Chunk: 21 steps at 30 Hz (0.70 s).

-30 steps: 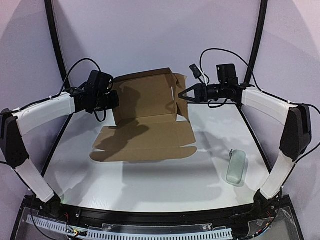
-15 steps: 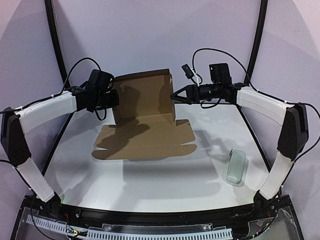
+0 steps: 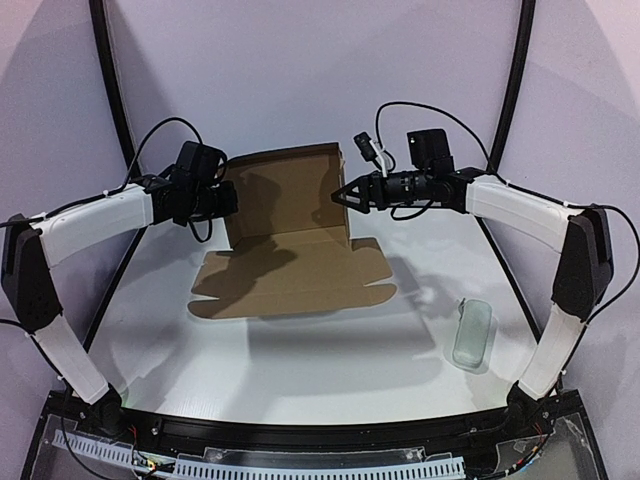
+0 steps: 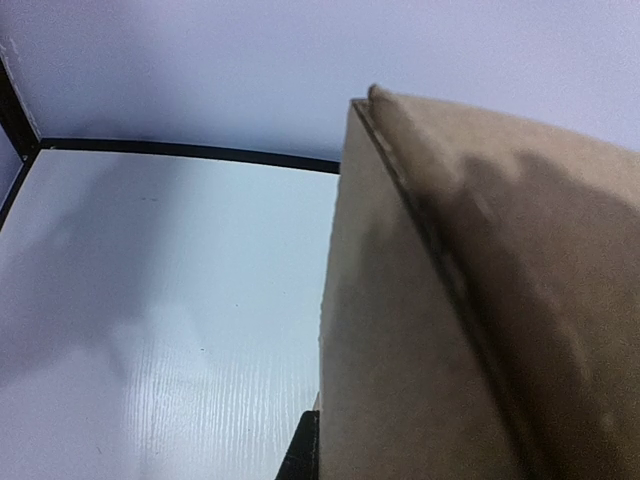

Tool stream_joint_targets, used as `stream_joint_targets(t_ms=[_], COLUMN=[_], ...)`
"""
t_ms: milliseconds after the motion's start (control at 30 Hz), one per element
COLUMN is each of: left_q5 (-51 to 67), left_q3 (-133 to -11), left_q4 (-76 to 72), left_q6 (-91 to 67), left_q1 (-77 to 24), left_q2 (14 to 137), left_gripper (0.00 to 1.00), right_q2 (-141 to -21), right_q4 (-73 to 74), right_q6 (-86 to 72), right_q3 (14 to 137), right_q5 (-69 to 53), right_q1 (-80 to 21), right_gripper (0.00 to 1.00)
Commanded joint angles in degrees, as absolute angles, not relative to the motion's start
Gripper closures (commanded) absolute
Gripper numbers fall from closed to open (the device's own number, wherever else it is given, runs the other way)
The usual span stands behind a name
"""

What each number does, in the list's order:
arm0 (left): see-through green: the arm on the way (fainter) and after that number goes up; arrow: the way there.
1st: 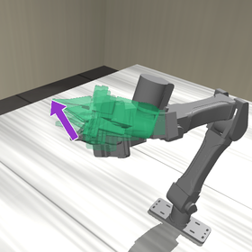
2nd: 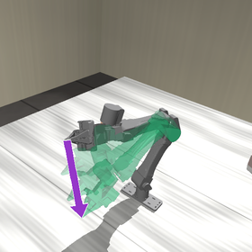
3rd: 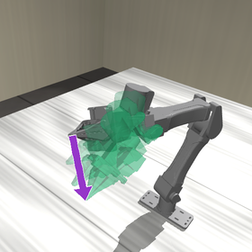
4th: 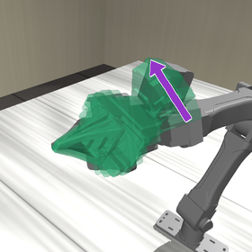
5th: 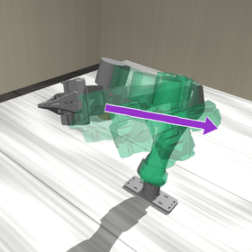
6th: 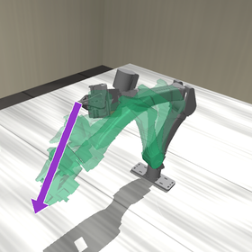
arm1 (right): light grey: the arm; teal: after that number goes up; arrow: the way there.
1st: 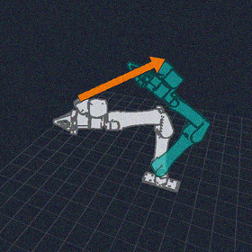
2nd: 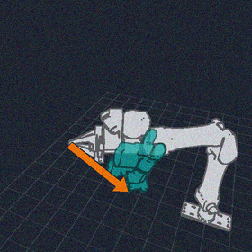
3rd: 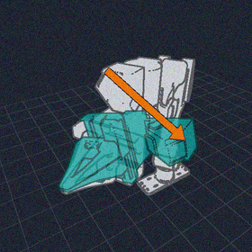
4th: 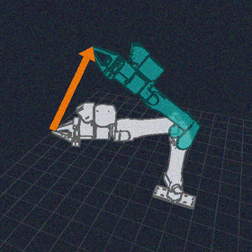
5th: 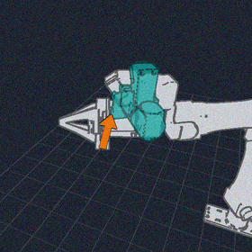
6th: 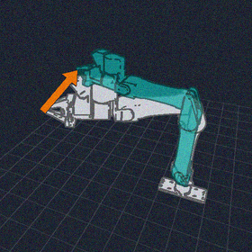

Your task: Fold the paper box

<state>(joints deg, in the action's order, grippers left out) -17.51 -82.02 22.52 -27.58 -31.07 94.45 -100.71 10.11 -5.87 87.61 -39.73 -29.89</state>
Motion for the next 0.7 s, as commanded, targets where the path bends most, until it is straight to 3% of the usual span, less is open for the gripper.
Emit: stream_joint_targets(t_ms=[0,200,367,667], left_q5=[-12.54,-12.83,-12.36,-7.96], left_q3=[-82.15,-82.67,-82.09,-80.08], left_q4=[19.42,19.94,19.17,16.97], left_q6=[-26.98,-26.89,-26.63,-24.49], left_q1=[-32.08,-32.12,-32.08,-32.08], left_q2=[93.41,93.87,93.35,91.93], left_gripper=[0.99,0.99,0.99,0.99], right_q2=[-102.18,-102.39,-103.23,-102.61], right_q4=[7.85,9.34,11.52,9.36], right_q6=[-3.87,-2.21,-3.76,-8.81], right_q3=[88.7,89.26,90.65,89.47], right_q5=[-46.64,-53.61,-49.0,-24.22], right_q1=[-31.18,-31.2,-31.07,-31.31], right_gripper=[0.15,0.07,0.23,0.32])
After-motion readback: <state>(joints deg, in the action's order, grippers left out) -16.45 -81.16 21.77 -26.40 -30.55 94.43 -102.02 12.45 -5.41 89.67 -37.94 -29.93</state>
